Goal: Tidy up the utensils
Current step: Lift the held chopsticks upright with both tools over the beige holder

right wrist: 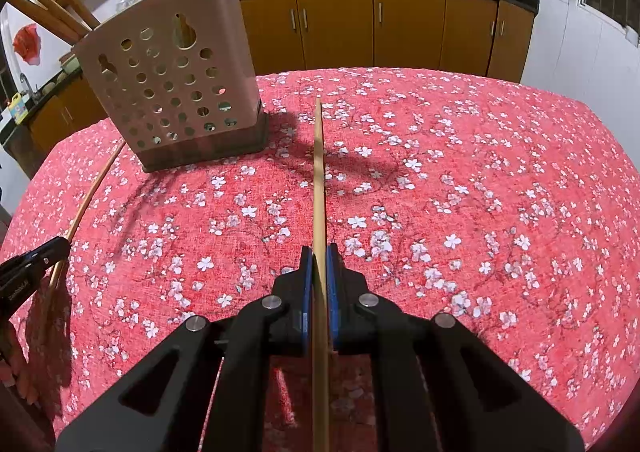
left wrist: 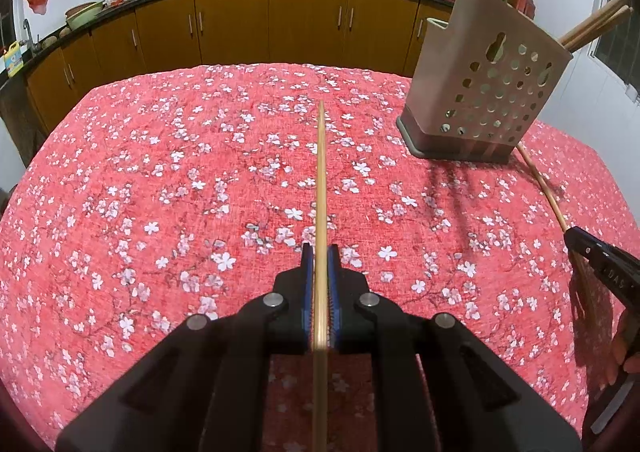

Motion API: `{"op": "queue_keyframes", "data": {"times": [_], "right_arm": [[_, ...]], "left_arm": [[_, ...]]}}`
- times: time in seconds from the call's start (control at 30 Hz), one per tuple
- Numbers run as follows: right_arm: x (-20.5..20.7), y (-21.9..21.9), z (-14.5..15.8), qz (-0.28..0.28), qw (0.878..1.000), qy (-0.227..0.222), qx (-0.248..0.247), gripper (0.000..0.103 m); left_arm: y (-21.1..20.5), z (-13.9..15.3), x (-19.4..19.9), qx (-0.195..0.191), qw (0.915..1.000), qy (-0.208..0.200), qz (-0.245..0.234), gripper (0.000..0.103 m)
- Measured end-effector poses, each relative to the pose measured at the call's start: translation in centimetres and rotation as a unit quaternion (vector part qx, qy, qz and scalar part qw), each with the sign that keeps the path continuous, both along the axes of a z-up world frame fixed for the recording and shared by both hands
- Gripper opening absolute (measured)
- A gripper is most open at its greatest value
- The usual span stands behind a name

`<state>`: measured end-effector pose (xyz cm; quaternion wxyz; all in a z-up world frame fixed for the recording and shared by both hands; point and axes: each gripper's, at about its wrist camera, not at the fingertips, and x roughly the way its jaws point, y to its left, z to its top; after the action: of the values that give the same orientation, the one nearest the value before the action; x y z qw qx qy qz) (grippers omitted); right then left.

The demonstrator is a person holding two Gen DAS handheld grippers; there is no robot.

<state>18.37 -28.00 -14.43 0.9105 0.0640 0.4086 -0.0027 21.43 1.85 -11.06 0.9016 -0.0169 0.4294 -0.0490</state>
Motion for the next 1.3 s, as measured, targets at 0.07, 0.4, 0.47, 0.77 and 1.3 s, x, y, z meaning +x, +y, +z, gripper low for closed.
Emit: {"op": "queue_keyframes", "data": {"times": [0.07,0.4,0.47,0.77,1.3], "right_arm": [[0.0,0.0,0.0,0.000,1.000,0.000,0.001,0.008],[0.0,-0.1,0.0,0.000,1.000,0.000,-0.001,0.009],[0.0,0.1,0.0,-0.001,1.000,0.000,-0.004,0.008],[-0.5,0.3,0.2,-0.003,1.000,0.000,-0.007,0.008],[-1.1,0.4,0.5,-0.004,1.000,0.001,-0.003,0.008]], "left_arm": [[-0.1,0.0,0.0,-0.001,1.0000,0.000,0.001,0.010],[-0.1,-0.1,0.0,0.000,1.0000,0.000,0.001,0.010],[-0.1,-0.1,0.0,0.002,1.0000,-0.001,0.001,0.010],[-0.9,-0.2,-0.7,0.020,0.9998,-0.002,0.002,0.012],[-0.6,-0.2,-1.5,0.016,0.9998,-0.001,0.009,0.012]]}}
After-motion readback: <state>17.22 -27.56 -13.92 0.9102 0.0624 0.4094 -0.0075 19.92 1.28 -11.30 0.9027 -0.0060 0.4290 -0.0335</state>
